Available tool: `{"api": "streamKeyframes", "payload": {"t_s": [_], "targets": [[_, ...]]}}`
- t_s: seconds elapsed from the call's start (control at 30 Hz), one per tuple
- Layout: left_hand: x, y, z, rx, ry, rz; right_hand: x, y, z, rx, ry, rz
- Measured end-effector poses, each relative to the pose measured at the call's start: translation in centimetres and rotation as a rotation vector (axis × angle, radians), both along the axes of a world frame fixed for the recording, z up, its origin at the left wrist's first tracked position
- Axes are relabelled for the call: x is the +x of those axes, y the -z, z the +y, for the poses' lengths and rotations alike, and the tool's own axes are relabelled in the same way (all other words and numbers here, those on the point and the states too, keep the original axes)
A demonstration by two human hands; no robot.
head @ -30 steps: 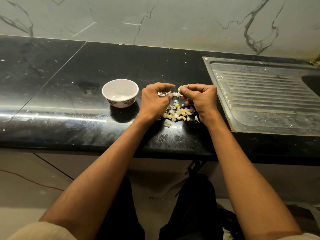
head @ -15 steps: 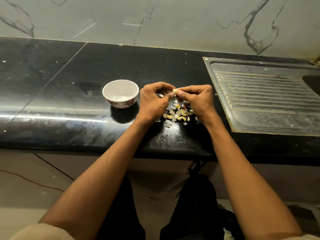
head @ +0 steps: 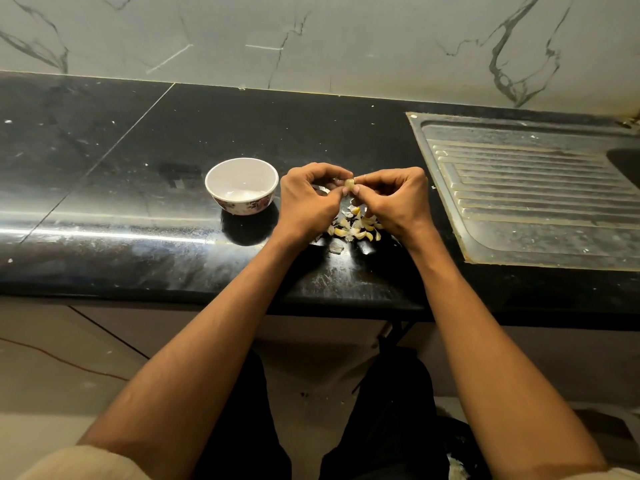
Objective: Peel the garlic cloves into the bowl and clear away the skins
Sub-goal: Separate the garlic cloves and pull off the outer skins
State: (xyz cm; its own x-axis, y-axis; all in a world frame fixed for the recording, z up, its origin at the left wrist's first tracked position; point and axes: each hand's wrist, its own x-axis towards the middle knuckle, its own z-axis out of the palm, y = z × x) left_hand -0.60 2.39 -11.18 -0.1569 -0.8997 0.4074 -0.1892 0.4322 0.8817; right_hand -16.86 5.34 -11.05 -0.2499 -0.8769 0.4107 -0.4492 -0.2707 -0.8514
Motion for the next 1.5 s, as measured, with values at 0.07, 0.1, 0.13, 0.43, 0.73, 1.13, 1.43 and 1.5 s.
{"api": "streamKeyframes", "payload": {"t_s": [0.07,0.1,0.13,0.43,0.73,1.13,1.43,1.5], "targets": [[0.0,0.0,0.0,0.000,0.004,0.001,0.1,0.0,0.1,-0.004,0.006,-0.001],[0.0,0.0,0.0,-0.004,0.008,-0.003,0.2,-0.1,0.1,-0.006,0.010,0.007],[0.1,0.0,0.0,-0.009,0.014,-0.006,0.2,-0.1,0.1,-0.008,0.013,0.018],[0.0,-0.2,0.3,-0.011,0.062,-0.001,0.3,-0.2,0.1,-0.026,0.016,0.045],[-0.1,-0.3,0.3,0.044,0.080,0.014,0.5,-0.2,0.3,-0.043,0.046,0.138],[-0.2,-0.4,0.6,0.080,0.085,0.055,0.5,-0.4,0.3,-0.029,0.034,0.074],[0.0,-0.3,0.6,0.111,0.088,0.074,0.8,-1.2,0.7,0.040,-0.023,-0.102],[0.1,-0.3,0.6,0.122,0.089,0.075,0.9,-1.3,0.8,0.042,-0.033,-0.120]]}}
